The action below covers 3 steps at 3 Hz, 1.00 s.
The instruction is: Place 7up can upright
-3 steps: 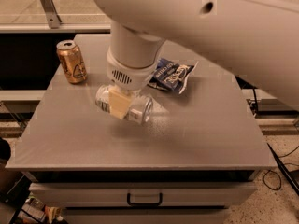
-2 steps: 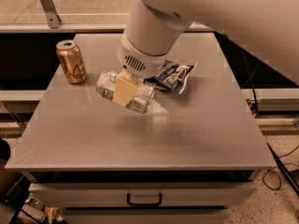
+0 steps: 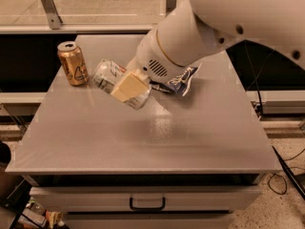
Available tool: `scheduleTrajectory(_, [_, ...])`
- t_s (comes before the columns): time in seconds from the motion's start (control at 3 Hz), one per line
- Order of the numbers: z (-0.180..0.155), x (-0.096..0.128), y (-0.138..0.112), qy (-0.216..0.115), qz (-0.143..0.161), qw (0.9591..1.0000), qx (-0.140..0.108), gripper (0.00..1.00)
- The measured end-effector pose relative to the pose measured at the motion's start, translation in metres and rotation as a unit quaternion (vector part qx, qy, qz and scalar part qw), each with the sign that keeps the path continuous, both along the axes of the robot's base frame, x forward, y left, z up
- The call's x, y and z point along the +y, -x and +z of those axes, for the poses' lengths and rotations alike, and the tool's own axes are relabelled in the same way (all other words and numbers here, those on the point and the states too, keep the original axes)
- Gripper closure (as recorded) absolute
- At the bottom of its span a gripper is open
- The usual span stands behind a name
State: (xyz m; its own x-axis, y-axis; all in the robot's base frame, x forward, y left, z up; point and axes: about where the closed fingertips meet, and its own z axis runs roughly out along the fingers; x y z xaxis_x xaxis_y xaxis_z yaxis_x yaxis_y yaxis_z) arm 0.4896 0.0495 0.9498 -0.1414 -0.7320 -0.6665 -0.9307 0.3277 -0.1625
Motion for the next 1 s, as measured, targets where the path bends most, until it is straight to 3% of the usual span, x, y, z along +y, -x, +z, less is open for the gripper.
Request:
scheduleTrajectory(0.33, [0.001, 0.004, 0.005, -0.063, 0.007, 0.9976, -0.027, 1.00])
scheduleTrajectory(1.0, [-0.015, -0.009, 0.006, -0.163, 0.000, 0.9858, -0.041, 1.00])
